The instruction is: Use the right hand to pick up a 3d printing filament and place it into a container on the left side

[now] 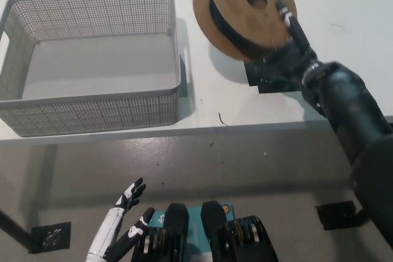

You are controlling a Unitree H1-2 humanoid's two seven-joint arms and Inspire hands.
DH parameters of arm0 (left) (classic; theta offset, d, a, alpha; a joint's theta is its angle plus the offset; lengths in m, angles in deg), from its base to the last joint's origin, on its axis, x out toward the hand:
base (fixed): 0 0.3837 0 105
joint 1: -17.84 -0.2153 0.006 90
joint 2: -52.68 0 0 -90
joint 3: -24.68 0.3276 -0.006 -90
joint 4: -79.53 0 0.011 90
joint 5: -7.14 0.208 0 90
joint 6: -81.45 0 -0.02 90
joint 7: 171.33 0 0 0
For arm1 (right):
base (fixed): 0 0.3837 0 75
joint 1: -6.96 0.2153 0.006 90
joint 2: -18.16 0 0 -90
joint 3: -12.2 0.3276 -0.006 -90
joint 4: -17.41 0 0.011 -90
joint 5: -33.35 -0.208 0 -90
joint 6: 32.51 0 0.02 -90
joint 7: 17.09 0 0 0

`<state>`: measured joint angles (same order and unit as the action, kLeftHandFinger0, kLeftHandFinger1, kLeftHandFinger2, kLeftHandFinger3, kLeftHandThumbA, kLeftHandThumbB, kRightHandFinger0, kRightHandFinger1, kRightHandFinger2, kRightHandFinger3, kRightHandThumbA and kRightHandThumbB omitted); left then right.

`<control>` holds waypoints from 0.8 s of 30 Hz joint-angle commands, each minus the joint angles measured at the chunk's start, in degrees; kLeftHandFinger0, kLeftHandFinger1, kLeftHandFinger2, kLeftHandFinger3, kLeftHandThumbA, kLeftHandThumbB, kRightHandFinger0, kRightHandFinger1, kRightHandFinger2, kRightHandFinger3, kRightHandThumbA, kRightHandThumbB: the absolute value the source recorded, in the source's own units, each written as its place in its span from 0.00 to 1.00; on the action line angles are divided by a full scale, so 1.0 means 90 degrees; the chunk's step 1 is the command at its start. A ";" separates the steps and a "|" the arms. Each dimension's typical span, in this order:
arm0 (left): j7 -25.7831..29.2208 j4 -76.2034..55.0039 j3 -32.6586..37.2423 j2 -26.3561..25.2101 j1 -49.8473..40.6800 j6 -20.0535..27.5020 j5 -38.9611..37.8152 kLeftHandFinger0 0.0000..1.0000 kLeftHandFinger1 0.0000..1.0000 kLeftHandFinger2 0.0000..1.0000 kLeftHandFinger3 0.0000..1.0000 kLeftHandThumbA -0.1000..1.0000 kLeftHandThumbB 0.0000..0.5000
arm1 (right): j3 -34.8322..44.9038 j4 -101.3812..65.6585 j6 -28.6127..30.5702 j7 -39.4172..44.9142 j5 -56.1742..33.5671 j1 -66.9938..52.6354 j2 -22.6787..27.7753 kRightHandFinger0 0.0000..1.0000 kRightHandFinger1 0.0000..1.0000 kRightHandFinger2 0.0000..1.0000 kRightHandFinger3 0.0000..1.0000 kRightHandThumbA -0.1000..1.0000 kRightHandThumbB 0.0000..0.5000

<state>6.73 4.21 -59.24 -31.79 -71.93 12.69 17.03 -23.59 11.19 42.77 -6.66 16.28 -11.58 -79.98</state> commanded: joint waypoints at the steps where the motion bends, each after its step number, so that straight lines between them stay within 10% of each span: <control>1: -0.0103 -0.0232 -0.0008 -0.0102 0.0096 0.0168 -0.0050 1.00 1.00 1.00 1.00 0.83 0.24 | -0.0231 -0.0334 -0.0039 0.0343 -0.0612 0.1372 -0.0030 0.00 0.11 0.62 1.00 0.00 0.11; 7: -0.0112 -0.0242 -0.0009 -0.0126 0.0116 0.0151 -0.0038 1.00 1.00 1.00 1.00 0.85 0.25 | -0.0731 -0.0415 0.0130 0.0319 -0.0416 0.1865 -0.0213 0.00 0.12 0.57 0.61 0.00 0.17; 8: -0.0116 -0.0220 -0.0011 -0.0131 0.0121 0.0175 -0.0050 1.00 1.00 1.00 1.00 0.85 0.25 | -0.0818 -0.0412 0.0171 0.0326 -0.0402 0.1910 -0.0237 0.00 0.12 0.59 0.94 0.00 0.19; 10: -0.0135 -0.0227 -0.0010 -0.0144 0.0113 0.0165 -0.0071 1.00 1.00 1.00 1.00 0.85 0.24 | -0.1302 -0.0421 0.0234 0.0257 -0.0093 0.2029 -0.0299 0.00 0.10 0.60 0.81 0.00 0.18; 12: -0.0155 -0.0253 -0.0004 -0.0160 0.0109 0.0147 -0.0072 1.00 1.00 1.00 1.00 0.85 0.23 | -0.1835 -0.0434 0.0382 0.0264 0.0169 0.2101 -0.0372 0.00 0.11 0.61 1.00 0.00 0.17; 24: -0.0250 -0.0262 -0.0008 -0.0154 0.0161 0.0099 -0.0091 1.00 1.00 1.00 1.00 0.83 0.24 | -0.4015 -0.0336 0.1109 -0.1146 0.0988 0.2321 -0.1457 0.05 0.40 0.84 1.00 0.00 0.33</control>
<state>5.19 3.92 -59.22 -32.35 -71.18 12.69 16.52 -55.09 9.73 46.02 -12.23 21.16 3.49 -90.53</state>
